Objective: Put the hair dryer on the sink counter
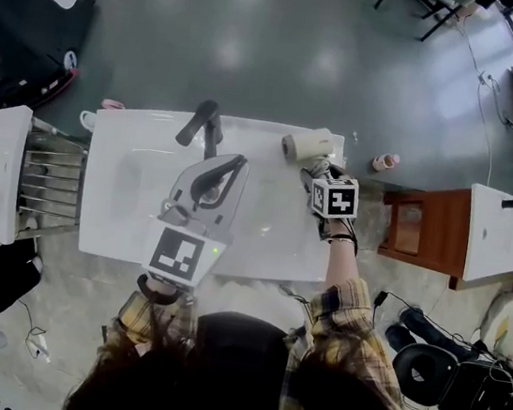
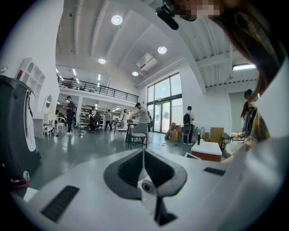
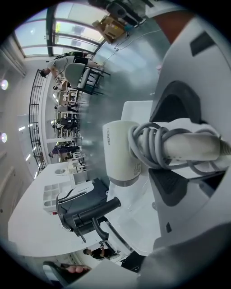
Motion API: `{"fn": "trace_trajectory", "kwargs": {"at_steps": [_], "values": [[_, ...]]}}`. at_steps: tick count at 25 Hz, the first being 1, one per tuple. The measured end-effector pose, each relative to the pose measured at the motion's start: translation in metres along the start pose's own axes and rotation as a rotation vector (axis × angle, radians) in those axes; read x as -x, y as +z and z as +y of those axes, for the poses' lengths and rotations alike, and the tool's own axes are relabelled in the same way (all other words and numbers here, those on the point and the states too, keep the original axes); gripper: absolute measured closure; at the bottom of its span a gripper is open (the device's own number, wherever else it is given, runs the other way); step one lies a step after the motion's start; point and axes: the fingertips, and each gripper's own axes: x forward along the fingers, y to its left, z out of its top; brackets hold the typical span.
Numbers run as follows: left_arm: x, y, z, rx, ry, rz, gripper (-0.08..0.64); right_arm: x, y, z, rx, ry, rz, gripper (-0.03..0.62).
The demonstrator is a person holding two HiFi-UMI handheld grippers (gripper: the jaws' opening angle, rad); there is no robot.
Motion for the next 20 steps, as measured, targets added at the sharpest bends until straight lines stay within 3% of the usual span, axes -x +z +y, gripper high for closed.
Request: {"fn": "trace_trajectory", "kwargs": {"at_steps": [7,11,16,20], "values": [[-0.002,0.012,0.000,-0.018,-0.002,-0.024,0.535,0.027,0.023,0.004,0.050,0.007,-0.071,0.281],[-0.002,0.018,0.002,-0.023,0.008,-0.037,0.536,0.055,0.048,0.015,0.047,0.023,-0.172,0.281],[-0.001,0.022,0.002,-0.054,0.011,-0.053,0.536,0.089,0.083,0.042,0.044,0.131,-0.268,0.281],[0.003,0.032,0.004,-0.053,0.029,-0.064,0.536,0.121,0.123,0.071,0.100,0.201,-0.370,0.282]]}}
